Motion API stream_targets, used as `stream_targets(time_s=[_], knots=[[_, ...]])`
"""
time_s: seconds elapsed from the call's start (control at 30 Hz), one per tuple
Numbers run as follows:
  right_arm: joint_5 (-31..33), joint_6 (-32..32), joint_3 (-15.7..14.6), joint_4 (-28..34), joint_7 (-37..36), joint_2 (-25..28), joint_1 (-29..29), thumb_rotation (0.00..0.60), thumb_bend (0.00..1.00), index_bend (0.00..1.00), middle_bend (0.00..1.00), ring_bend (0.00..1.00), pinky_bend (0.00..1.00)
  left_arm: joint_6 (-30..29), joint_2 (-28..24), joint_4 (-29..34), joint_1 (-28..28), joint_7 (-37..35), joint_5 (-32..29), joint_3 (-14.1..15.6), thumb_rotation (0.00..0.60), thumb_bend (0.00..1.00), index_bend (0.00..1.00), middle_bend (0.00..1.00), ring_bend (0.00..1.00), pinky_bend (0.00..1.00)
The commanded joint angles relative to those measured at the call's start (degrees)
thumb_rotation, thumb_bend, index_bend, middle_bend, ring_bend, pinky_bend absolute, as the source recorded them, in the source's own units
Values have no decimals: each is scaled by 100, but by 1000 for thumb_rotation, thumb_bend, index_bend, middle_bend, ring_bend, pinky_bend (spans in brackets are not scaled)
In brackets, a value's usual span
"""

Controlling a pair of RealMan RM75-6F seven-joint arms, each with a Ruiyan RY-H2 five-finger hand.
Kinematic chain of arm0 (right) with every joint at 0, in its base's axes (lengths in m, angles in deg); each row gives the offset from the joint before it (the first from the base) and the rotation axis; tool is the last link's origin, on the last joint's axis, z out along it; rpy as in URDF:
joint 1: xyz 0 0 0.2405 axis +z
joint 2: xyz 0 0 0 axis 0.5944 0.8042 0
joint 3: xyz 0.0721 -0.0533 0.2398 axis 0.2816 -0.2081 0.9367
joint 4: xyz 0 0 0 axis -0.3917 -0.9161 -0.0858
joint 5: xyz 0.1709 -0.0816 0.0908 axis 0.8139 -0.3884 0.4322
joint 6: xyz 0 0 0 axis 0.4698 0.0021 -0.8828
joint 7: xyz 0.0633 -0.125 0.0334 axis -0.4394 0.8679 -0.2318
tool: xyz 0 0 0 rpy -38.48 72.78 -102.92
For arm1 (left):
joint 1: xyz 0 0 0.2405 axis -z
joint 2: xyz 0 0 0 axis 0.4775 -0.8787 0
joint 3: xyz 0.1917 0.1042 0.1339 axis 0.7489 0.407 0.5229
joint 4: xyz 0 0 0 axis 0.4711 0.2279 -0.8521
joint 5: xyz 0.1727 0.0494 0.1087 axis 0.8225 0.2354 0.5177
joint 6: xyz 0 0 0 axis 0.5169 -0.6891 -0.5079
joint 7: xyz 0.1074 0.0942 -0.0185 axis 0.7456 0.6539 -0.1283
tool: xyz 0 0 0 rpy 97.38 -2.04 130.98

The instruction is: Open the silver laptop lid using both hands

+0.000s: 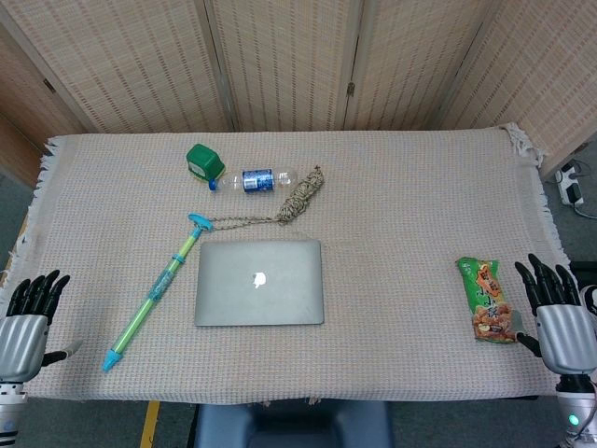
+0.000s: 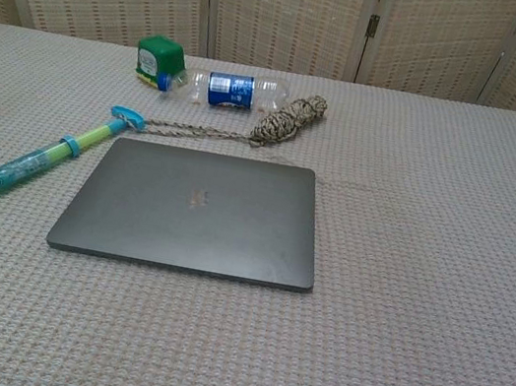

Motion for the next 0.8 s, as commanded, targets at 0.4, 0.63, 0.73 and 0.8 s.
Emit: stream_targets(time_s=[0.4,0.63,0.73,0.8], knots=[[-82,173,-3,-40,-56,-33,-86,600,519,0,22,83,0,8,134,-243,129,-274,198,-32,600,54,0,61,8,0],[-141,141,-1,-38,-80,3,-53,600,520,0,22,85,0,266,144,-273,617,-694,776,-67,600,68,0,61,11,0],[-141,129,19,-14,-69,27,-35,600,520,0,22,85,0,502,199,-288,961,-877,1119,-66,600,77,2,61,16,0],[-145,93,25,28,-54,49,-11,600,520,0,22,84,0,709,311,-320,1232,-927,1307,-91,600,89,7,61,21,0]])
